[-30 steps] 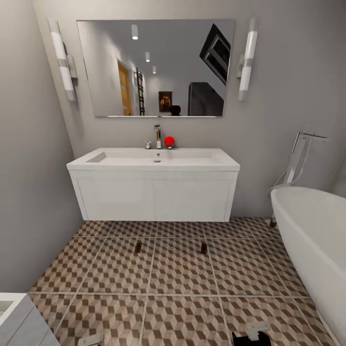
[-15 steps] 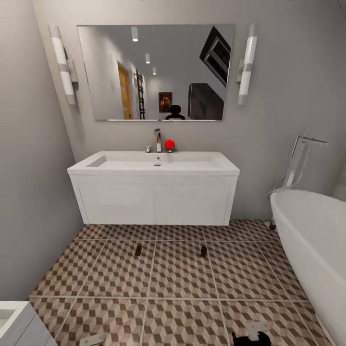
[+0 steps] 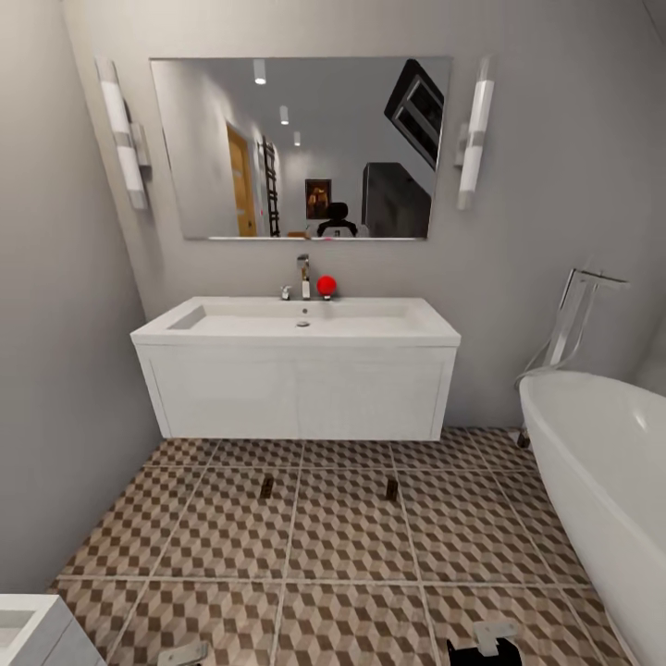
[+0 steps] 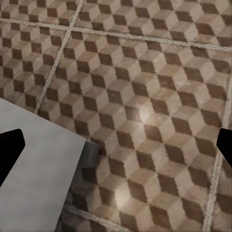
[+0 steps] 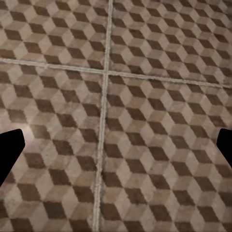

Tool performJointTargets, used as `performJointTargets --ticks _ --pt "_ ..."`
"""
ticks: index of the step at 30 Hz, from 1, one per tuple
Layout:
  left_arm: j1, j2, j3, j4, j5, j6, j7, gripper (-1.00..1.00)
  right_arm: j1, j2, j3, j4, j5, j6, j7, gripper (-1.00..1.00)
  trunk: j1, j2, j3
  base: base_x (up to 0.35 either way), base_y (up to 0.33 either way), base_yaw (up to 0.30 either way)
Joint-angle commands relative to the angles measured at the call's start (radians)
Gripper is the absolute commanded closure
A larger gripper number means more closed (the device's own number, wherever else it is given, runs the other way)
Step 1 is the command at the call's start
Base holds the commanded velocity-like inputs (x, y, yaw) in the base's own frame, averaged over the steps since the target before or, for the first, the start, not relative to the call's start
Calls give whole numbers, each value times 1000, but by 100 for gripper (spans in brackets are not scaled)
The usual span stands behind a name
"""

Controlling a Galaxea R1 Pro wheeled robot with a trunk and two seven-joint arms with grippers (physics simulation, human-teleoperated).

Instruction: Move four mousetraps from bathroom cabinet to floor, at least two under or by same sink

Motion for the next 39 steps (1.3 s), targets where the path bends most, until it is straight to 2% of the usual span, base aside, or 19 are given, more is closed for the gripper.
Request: performJointTargets --ticks 1,39 --pt "-1 -1 -8 4 6 -5 1 -100 -2 -1 -5 5 11 -6 -8 -100 -4 7 2 0 0 0" --pt "1 -1 -8 4 7 -5 0 -100 -2 0 -3 5 11 -3 -6 -100 -150 273 121 0 0 0"
